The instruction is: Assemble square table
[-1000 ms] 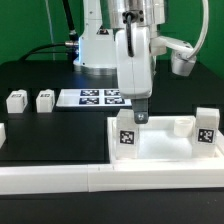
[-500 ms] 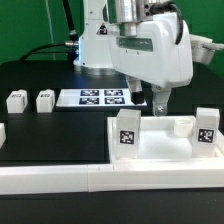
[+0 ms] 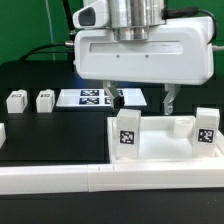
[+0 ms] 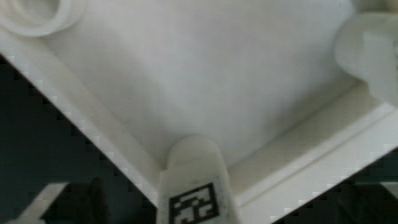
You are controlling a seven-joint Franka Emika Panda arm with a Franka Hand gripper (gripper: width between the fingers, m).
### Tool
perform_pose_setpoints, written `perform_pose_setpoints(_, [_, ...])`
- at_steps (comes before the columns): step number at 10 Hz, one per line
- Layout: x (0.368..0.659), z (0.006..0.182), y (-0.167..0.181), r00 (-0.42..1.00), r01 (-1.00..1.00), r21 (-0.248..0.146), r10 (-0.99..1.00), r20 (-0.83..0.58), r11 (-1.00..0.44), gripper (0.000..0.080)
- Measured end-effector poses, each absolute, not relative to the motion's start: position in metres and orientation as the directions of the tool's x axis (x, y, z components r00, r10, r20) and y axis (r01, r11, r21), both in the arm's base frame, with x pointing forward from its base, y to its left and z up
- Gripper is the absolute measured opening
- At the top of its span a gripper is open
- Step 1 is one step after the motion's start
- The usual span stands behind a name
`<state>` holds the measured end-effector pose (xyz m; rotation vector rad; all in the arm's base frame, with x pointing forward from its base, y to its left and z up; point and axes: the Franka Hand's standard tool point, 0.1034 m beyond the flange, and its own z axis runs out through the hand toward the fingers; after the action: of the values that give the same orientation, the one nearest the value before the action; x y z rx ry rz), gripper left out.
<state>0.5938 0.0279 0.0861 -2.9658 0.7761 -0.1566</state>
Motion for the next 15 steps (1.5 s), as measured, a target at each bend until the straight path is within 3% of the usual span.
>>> perform_pose_setpoints(5, [0.593, 0.084, 0.021, 0.974, -0.194, -0.056, -0.199, 0.105, -0.979, 0.0649])
perform_pose_setpoints(7, [0.579, 0.068, -0.003, 0.994, -0.035, -0.017, -0.037, 0.103, -0.999, 0.0649])
perform_pose_setpoints(10, [0.556, 0.036, -0.037, 0.997, -0.033, 0.014, -0.032, 0.065, -0.999, 0.0649])
perform_pose_setpoints(12, [0.554, 0.015, -0.026, 0.998, -0.035, 0.024, -0.034, 0.062, -0.999, 0.0649])
perform_pose_setpoints(15, [0.552, 0.008, -0.011, 0.998, -0.032, 0.011, -0.032, 0.052, -0.999, 0.0649])
